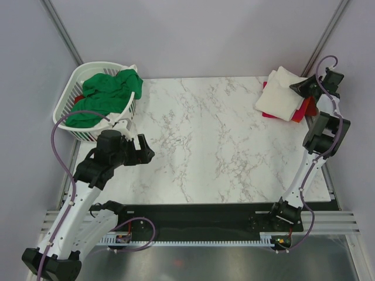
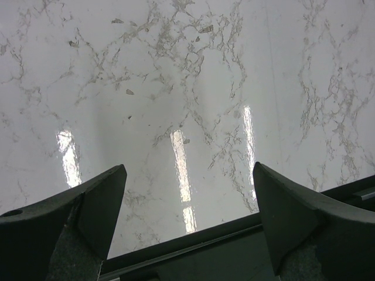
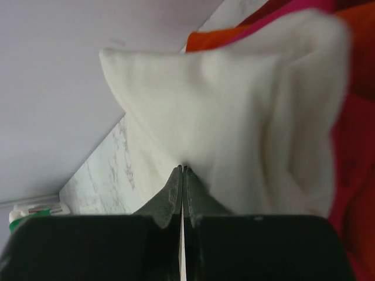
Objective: Fold and stack the t-shirts
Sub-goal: Neatly place the folded tshirt to the corner
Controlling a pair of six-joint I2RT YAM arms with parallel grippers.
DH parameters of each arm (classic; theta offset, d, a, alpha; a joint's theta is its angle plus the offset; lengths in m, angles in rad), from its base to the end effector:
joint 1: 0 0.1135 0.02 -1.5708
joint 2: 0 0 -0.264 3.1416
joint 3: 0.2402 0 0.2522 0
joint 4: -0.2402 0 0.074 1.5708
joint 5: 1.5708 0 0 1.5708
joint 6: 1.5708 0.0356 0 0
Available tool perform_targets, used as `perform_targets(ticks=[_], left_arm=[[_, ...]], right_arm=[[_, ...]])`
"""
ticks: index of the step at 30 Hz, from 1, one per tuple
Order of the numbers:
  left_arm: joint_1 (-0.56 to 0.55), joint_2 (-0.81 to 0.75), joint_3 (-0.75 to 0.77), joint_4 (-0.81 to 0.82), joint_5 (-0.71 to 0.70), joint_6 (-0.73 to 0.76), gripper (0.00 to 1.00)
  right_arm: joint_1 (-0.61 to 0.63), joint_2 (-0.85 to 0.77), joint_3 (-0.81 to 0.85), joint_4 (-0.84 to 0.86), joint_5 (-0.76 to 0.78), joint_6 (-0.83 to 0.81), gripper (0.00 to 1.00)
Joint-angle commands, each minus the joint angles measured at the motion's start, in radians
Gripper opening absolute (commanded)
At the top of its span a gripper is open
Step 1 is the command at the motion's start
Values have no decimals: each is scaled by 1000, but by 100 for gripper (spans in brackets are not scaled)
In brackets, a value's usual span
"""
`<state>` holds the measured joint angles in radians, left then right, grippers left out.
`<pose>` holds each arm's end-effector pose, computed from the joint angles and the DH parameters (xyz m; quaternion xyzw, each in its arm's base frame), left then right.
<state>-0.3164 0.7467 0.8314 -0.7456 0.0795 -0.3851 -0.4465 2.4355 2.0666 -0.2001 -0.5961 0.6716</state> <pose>0.1433 -0.0499 0.3061 -0.0134 0.8976 -0.1844 0.4001 0.5121 -0.2230 0.1967 0.3252 0.7856 0.3075 0.4272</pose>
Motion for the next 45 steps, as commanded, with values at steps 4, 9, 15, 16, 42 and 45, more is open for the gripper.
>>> perform_targets(ticks=[4,9,15,16,42,45], left_arm=[[-3,16,2,35,-23,-24,96],[-1,29,0,35,-29,-28,96],[-1,40,-2,35,-37,-31,96],[-1,40,-2,34,-37,-32,96],[-3,-82,2,35,-32,-21,96],[-4,-96,2,35,-34,-21,96]], right_arm=[[-135,-3,-190,391,-2,101,0],[-215,240,-307,1141,-157,765,0],[-238,285,-353,1326,-90,785,0],[-244,254,-394,1246,-61,736,0],[-225,-103,-755,1831,251,1028,14],[-225,-296,-827,1832,254,1027,53]])
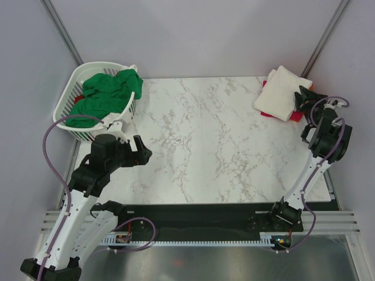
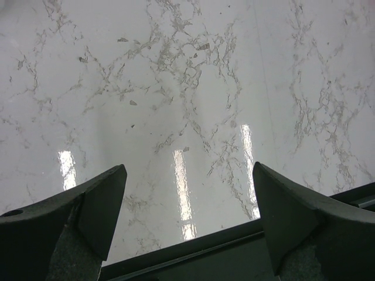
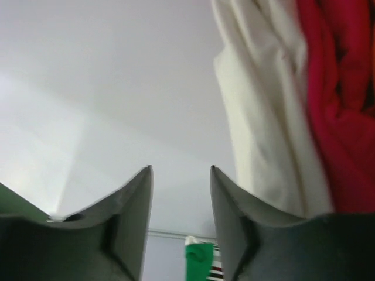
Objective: Fold and stack the t-shirts
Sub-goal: Neatly place the folded tshirt to the corner
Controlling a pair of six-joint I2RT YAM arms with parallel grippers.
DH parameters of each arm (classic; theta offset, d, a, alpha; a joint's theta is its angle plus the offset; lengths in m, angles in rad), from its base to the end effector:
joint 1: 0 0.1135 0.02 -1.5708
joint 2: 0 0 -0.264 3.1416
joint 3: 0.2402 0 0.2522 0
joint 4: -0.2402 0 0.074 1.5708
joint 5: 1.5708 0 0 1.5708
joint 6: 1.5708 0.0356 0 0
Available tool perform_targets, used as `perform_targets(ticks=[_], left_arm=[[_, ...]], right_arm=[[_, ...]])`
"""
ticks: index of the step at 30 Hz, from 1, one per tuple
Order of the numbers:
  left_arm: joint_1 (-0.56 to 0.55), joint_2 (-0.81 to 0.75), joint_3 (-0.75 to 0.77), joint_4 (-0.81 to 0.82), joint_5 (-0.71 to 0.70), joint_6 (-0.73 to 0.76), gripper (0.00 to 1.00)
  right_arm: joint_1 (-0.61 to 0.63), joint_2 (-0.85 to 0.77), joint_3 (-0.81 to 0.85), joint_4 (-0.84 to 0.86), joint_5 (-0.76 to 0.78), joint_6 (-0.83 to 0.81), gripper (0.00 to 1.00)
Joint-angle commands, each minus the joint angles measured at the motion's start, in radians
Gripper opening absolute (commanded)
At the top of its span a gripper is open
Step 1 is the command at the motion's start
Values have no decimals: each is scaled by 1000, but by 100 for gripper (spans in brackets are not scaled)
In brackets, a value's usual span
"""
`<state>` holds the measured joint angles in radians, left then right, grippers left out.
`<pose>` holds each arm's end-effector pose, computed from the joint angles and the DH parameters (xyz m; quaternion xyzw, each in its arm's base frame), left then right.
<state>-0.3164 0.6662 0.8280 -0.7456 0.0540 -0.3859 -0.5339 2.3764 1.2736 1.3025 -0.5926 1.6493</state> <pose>0.1286 -0.0441 0.3149 -0.0178 0.8803 -0.1852 0.4365 0.4198 -0.2251 0.1253 0.4331 0.4797 0.5487 0.5303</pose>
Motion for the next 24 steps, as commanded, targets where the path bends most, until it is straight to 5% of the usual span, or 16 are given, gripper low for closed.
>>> perform_targets(ticks=[1,6,9,10,12,13,14,20,24], left_arm=[[-3,-22,5,34,-6,-21,96],[-3,-34,7,35,-9,-18,97],[-3,-42,8,35,-13,-16,99],[-3,-42,7,34,-14,-18,99],[-1,-37,8,35,-13,-16,100],[-1,-36,10,34,-8,-16,100],[-1,-33,8,37,3,-11,100],[-3,-56,23,41,53,2,100],[-1,-85,20,49,69,10,100]], right_arm=[[-136,-285,-49,314,244,41,65],[-136,-624,-106,219,146,-20,77],[-115,-882,-120,-38,19,-271,85],[-98,-954,-120,-289,-1,-374,90],[6,-1145,-86,-650,76,-757,96],[67,-1196,-56,-968,150,-858,98],[195,-1233,-48,-1064,215,-947,98],[599,-1315,-117,-1357,312,-1080,98],[909,-1312,-166,-1537,549,-1227,98]])
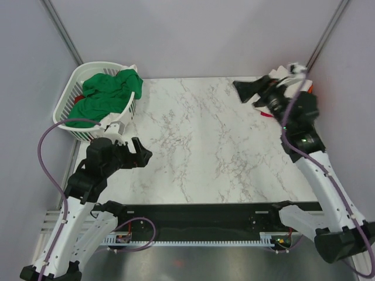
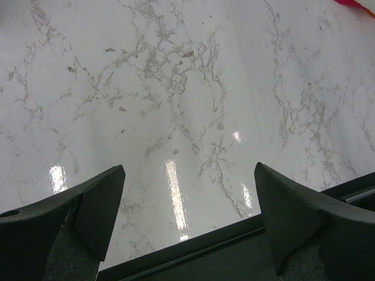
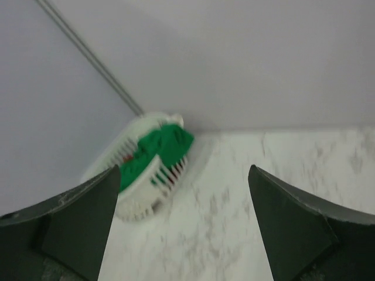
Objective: Fold and stack the t-shirts
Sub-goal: Neatly place the folded tshirt to the corner
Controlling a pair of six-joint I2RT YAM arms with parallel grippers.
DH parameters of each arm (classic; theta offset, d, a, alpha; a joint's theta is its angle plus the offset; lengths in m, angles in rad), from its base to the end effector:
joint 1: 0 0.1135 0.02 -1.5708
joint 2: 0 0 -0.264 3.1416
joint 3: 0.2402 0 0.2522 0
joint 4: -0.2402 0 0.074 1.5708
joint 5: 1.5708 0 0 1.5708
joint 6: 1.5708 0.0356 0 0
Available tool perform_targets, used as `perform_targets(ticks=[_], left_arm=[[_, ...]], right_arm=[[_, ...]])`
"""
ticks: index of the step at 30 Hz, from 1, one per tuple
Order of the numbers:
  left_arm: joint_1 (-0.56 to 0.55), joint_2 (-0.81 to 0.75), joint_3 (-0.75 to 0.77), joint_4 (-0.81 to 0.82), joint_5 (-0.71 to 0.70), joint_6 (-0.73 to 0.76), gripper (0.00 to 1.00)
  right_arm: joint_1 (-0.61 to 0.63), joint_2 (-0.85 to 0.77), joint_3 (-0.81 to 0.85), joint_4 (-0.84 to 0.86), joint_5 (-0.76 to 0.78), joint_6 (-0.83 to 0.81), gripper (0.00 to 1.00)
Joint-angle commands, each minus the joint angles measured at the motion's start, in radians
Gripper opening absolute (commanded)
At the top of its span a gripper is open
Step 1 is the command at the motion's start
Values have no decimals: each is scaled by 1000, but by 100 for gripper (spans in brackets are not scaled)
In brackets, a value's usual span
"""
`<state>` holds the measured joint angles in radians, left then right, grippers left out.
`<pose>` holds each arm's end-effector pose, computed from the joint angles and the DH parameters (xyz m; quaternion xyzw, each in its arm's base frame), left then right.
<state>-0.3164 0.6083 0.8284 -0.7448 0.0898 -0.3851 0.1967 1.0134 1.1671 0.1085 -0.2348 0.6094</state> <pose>0.1169 -0.0416 0.3216 -0.0073 0.8657 -0.2080 0.4553 0.2123 0.0508 0.4625 0.0329 0.6106 0.3747 0.6969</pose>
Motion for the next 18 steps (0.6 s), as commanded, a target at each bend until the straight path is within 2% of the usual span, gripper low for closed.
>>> perform_targets(ticks=[1,2,5,8,13,18], left_arm=[[-3,-33,18,48,15,9,100],[-3,-36,17,48,10,5,100],[-1,-42,15,47,-2,2,100],[-1,-62,17,47,-9,2,100],[-3,-71,15,50,-2,2,100],[-3,-67,9,50,-24,-1,100]], right_arm=[[238,57,-75,-368,295,-204,98],[350,73,-86,-389,346,-236,98],[537,93,-156,-435,509,-240,98],[631,94,-256,-417,557,-179,98],[707,63,-389,-345,612,-135,98],[782,22,-486,-303,840,-112,98]])
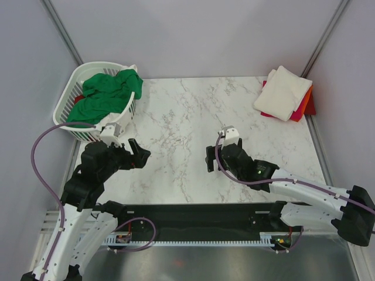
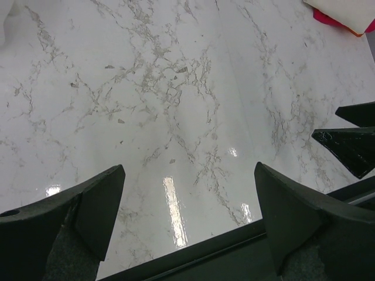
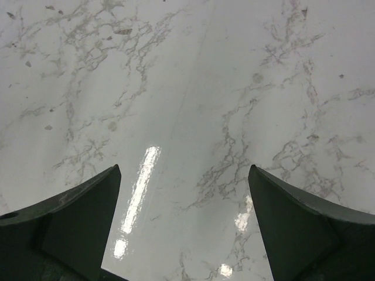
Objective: Fold and stack the t-shirts
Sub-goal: Neatly place the folded tshirt to the corner
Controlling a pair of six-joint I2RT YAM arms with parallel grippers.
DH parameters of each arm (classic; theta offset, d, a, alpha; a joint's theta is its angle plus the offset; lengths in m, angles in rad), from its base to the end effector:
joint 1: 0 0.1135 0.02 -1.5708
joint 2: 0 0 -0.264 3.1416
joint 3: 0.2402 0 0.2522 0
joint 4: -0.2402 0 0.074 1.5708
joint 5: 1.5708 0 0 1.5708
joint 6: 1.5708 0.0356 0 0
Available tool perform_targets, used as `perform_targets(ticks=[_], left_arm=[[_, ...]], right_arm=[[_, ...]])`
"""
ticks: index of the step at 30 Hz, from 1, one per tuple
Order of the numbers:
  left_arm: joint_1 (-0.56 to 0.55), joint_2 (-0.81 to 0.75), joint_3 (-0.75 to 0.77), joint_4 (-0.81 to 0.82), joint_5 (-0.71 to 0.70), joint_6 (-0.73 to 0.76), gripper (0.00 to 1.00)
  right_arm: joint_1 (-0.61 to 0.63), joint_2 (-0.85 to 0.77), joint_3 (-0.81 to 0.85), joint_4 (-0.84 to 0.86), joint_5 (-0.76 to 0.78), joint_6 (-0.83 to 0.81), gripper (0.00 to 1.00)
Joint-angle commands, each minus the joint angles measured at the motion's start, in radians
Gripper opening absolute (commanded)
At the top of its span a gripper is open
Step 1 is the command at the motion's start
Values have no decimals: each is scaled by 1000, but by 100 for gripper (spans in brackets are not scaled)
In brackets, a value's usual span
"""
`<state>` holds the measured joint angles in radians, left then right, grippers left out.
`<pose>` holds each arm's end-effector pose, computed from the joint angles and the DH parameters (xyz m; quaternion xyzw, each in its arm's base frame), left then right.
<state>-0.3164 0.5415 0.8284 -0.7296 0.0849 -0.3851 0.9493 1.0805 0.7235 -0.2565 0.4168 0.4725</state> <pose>0.1042 -0.0373 0.3295 -0.0063 0.8446 -0.2172 0.4893 0.1476 0.1813 0.2557 -0.1125 0.8664 0.1549 0.4613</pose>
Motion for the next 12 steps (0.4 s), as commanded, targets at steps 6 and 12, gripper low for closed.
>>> perform_targets(ticks=[6,12], left_arm=[[-1,8,8,35,-45,-5,100],[-4,57,54,38,49,43,100]], right_arm=[[36,-145,-217,296,249,-34,98],[36,-186,-277,353,221,-54,98]])
